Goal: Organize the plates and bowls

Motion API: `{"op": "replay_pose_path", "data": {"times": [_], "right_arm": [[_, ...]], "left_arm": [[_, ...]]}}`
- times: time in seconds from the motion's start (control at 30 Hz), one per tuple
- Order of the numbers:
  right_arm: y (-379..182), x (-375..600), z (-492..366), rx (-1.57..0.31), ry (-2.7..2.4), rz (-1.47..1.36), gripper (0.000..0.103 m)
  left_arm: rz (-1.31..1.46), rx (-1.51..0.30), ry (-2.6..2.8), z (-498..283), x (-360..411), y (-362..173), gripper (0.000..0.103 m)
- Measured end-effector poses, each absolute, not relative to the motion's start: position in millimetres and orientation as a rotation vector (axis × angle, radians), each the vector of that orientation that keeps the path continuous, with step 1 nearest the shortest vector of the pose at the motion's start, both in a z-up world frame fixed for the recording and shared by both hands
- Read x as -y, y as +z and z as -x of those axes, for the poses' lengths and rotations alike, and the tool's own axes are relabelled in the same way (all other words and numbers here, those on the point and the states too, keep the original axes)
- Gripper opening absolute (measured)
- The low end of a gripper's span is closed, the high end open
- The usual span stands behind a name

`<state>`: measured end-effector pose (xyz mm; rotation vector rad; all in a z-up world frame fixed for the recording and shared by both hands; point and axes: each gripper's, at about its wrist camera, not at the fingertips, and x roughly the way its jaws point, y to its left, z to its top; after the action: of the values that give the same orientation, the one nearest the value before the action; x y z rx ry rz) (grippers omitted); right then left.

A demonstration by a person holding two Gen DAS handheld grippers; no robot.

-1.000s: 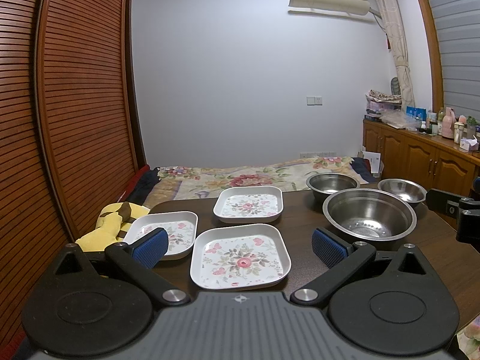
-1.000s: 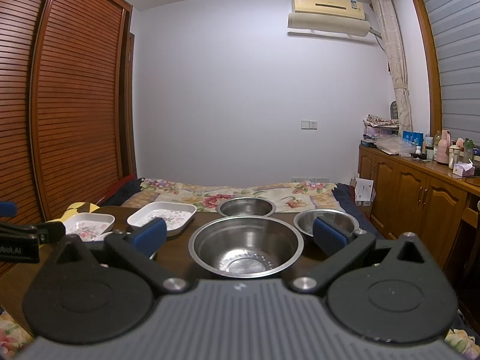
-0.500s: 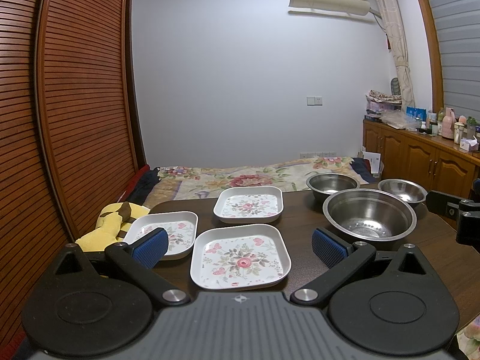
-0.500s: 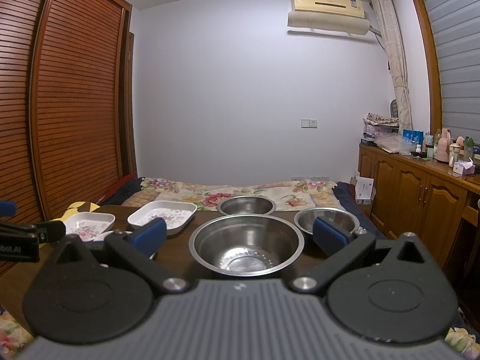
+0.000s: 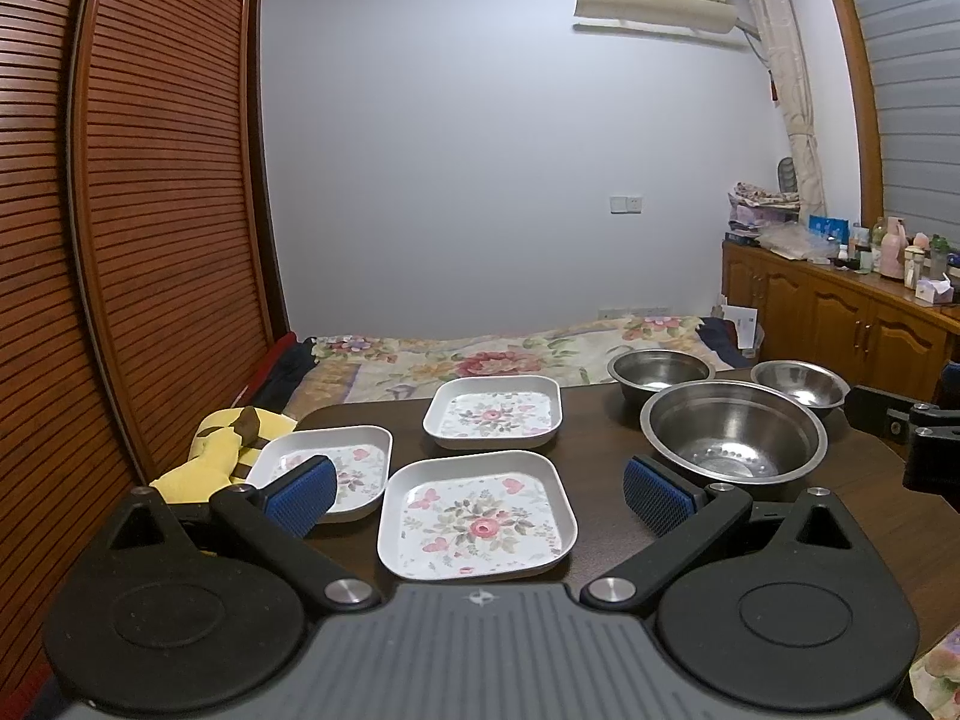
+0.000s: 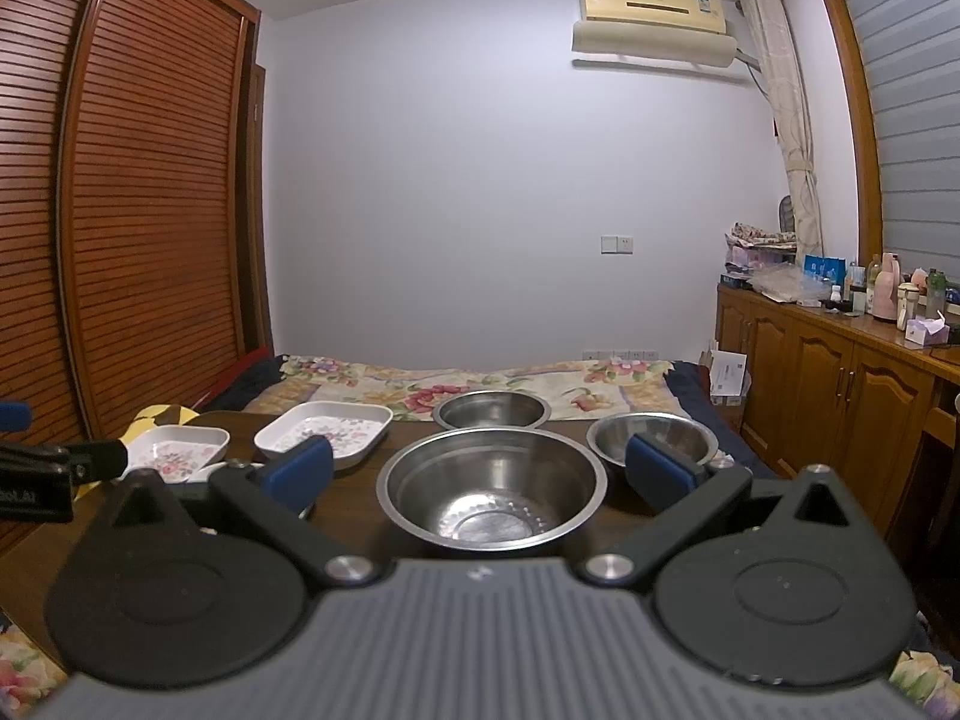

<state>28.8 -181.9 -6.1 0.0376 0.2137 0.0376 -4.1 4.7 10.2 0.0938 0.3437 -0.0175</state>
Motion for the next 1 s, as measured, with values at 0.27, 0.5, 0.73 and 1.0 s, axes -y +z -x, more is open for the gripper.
{"op": "replay_pose_path", "data": {"times": [0.27,0.5,0.73,1.0], "right_arm": [[-5.1,182.2,-28.0,-0.214,0.038,-0.039,0.103],[-5.4,182.1,-28.0,-0.215,0.038,-0.039,0.103],[-9.8,182.7,-29.9,-0.232,0.053,-0.049,0.103],[-21.2,179.4,-34.8,-0.261,0.074,-0.058,0.103]], "left_arm": [[-0.096,-0.342,-0.019,5.9,-1.7,9.4,0.103],[-0.095,-0.344,-0.020,6.4,-1.4,8.7,0.103],[-0.081,-0.370,-0.024,1.7,-5.7,2.4,0.103],[-0.064,-0.425,-0.030,-7.7,-12.8,-16.4,0.103]]}}
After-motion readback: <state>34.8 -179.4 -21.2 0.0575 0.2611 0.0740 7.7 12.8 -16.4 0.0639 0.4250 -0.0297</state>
